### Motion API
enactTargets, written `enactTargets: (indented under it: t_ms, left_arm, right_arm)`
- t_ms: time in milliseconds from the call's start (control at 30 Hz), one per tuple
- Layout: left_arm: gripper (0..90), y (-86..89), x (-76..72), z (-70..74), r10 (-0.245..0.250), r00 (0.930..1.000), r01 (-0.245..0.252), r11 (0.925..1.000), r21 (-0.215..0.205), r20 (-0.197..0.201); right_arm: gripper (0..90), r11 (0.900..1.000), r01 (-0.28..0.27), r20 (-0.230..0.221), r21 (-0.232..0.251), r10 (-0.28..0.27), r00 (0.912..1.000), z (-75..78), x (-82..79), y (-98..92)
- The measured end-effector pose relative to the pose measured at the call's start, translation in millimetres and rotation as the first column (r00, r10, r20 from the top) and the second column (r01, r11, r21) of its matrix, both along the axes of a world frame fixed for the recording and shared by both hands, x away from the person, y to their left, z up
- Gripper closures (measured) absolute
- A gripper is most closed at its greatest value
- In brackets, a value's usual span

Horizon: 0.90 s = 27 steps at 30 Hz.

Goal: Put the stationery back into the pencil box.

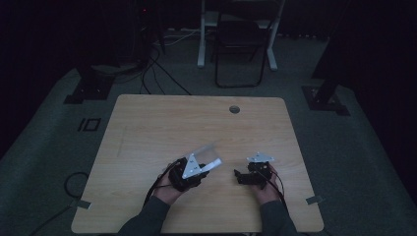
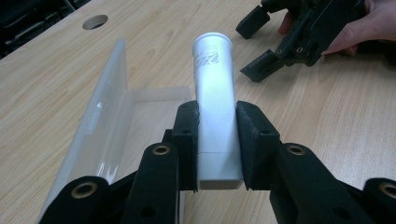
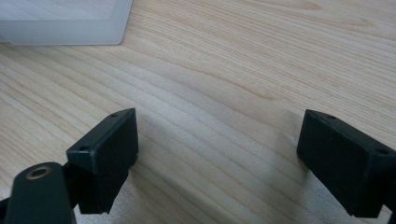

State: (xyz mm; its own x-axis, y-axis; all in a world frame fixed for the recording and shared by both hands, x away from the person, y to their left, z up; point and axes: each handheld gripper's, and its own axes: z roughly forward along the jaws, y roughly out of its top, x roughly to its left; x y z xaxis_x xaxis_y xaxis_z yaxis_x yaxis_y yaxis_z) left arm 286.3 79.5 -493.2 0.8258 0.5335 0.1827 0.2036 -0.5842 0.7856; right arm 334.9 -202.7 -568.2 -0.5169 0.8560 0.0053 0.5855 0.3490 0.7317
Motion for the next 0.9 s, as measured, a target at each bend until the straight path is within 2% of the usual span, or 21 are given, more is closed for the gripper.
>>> enactTargets:
  t_ms: [900]
  left_arm:
    - [71.0, 6.2, 7.0, -3.6, 0.047, 0.9989, -0.047, 0.9989, 0.003, 0.004]
  right_arm:
    - [12.4, 1.0, 0.0, 0.0, 0.0, 0.0, 1.0, 0.0, 0.0, 0.0]
